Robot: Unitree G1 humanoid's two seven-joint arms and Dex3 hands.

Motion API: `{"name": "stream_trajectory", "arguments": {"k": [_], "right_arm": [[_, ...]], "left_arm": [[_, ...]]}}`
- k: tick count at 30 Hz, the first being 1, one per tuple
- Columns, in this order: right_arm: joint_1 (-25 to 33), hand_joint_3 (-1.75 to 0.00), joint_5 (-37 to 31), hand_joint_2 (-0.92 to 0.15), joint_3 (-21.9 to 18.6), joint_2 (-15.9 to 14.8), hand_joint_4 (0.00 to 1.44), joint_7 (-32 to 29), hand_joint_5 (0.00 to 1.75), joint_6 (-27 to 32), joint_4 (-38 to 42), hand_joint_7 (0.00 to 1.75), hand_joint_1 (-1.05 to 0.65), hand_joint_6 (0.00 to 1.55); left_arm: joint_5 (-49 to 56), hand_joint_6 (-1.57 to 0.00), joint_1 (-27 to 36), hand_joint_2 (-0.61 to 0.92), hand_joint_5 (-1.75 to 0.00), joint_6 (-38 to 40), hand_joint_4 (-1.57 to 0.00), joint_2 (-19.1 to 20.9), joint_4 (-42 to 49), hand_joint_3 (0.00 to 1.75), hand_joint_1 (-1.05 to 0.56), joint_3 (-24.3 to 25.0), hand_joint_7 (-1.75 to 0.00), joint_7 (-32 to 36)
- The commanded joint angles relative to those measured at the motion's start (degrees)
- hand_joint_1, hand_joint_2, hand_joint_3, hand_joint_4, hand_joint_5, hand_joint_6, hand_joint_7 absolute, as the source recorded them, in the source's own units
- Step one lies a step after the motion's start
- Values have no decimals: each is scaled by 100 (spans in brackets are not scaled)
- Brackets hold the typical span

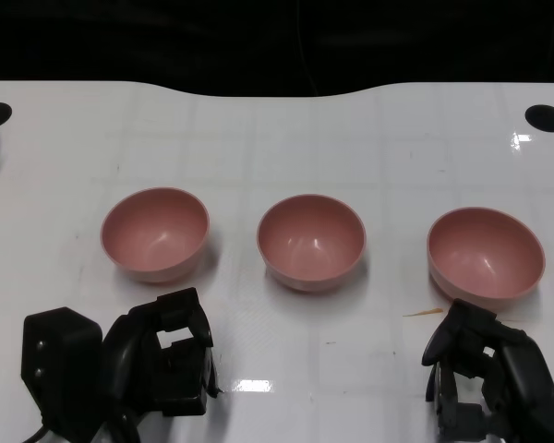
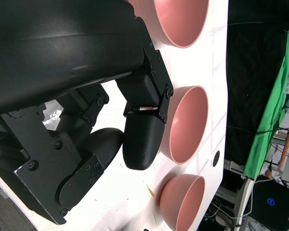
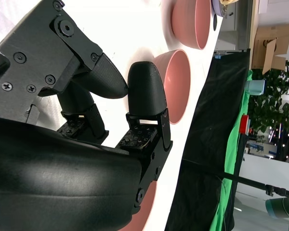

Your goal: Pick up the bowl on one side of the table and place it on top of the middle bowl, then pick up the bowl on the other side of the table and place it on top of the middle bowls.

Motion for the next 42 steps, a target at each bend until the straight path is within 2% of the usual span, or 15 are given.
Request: {"name": "stream_trajectory", "arguments": {"k": [1, 18, 19, 21, 22, 25, 30, 32, 36, 37, 38, 40, 41, 42], "right_arm": [[-3, -175, 3, -19, -34, -80, 91, -20, 175, -19, 14, 159, -47, 90], [10, -175, 60, -19, -20, -98, 91, 44, 174, 9, -18, 157, -48, 91], [17, -167, 115, -21, -19, -97, 83, 97, 168, 24, -44, 150, -48, 83], [3, -161, 16, -24, -20, -133, 80, 74, 165, -118, -34, 145, -48, 79], [-13, -151, -103, -28, -21, -161, 70, 15, 160, -240, -7, 141, -46, 66], [-44, -139, -314, -33, -24, -205, 63, -107, 156, -449, 66, 139, -44, 56], [-79, -137, -290, -35, -28, -221, 62, -97, 156, -493, 140, 139, -44, 54], [-93, -142, -205, -31, -25, -229, 68, -6, 156, -401, 144, 139, -45, 60], [-70, -143, -197, -29, 9, -221, 72, 52, 156, -343, 132, 140, -46, 65], [-74, -143, -191, -29, 11, -227, 73, 70, 156, -353, 152, 140, -46, 66], [-79, -143, -182, -29, 12, -233, 74, 84, 156, -358, 166, 140, -46, 67], [-75, -144, -157, -29, 14, -234, 75, 105, 155, -330, 161, 139, -46, 68], [-64, -144, -149, -29, 17, -232, 75, 110, 156, -305, 142, 140, -46, 69], [-54, -145, -150, -29, 20, -231, 76, 110, 156, -286, 127, 140, -46, 70]], "left_arm": [[14, -100, 47, 13, -168, -24, -103, 54, -27, 175, -12, 11, -161, -24], [25, -100, 36, 13, -168, 16, -103, 56, -24, 175, -12, 17, -161, 9], [20, -100, 33, 13, -169, 23, -103, 58, -22, 175, -12, 19, -161, 4], [8, -100, 31, 13, -169, 35, -103, 60, -24, 175, -12, 28, -161, 0], [2, -100, 31, 13, -169, 39, -103, 60, -26, 175, -12, 33, -161, -1], [-9, -100, 30, 13, -169, 42, -103, 59, -24, 175, -12, 41, -161, -9], [-10, -100, 11, 13, -168, -13, -104, 61, 9, 175, -12, 54, -161, -29], [68, -99, -39, 12, -168, -401, -103, 115, 141, 175, -10, 49, -159, -127], [1185, -80, -180, 13, -162, -2193, -84, 544, 547, 174, -22, -216, -146, 177], [1726, -78, -219, 14, -160, -2478, -81, 747, 474, 173, -23, -319, -143, 459], [2152, -68, -246, 17, -154, -2638, -68, 902, 392, 161, -28, -394, -129, 687], [2854, -62, -283, 21, -150, -2744, -60, 1157, 157, 151, -31, -505, -119, 1055], [3135, -53, -294, 26, -145, -2734, -53, 1257, 19, 136, -36, -542, -111, 1196], [3481, -50, -315, 29, -143, -2697, -50, 1372, -143, 128, -38, -589, -108, 1377]]}}
